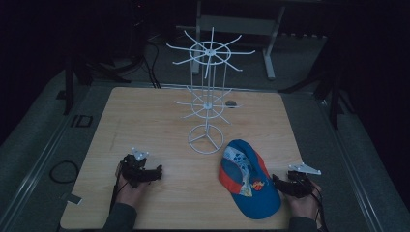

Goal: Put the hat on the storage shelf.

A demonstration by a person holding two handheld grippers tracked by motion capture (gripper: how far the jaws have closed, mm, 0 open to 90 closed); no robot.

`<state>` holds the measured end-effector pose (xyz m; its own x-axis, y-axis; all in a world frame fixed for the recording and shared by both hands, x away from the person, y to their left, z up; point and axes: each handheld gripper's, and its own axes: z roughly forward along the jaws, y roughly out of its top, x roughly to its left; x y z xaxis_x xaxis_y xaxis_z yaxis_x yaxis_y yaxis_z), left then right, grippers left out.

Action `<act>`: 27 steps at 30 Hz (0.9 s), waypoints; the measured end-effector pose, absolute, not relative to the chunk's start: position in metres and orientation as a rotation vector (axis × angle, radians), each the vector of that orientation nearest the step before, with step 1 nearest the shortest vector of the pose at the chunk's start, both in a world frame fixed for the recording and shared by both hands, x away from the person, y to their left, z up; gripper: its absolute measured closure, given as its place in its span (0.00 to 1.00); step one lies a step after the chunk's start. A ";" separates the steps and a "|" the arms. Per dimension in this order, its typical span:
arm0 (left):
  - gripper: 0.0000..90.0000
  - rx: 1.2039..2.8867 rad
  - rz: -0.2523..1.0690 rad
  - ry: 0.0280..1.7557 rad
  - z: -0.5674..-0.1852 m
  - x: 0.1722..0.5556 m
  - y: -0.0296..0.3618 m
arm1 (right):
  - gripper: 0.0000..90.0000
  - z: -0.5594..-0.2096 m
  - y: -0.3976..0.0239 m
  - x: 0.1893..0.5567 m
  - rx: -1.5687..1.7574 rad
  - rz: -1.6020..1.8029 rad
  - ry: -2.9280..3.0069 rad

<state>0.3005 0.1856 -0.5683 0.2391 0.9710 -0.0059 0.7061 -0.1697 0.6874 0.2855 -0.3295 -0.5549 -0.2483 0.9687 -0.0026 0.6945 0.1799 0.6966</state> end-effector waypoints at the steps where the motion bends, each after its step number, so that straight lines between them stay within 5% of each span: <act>1: 0.03 1.947 0.601 1.529 -0.568 0.300 0.186 | 0.34 -0.555 -0.330 0.286 1.560 0.815 2.013; 27: 0.03 1.943 0.602 1.534 -0.568 0.299 0.185 | 0.35 -0.529 -0.327 0.292 1.522 0.774 2.151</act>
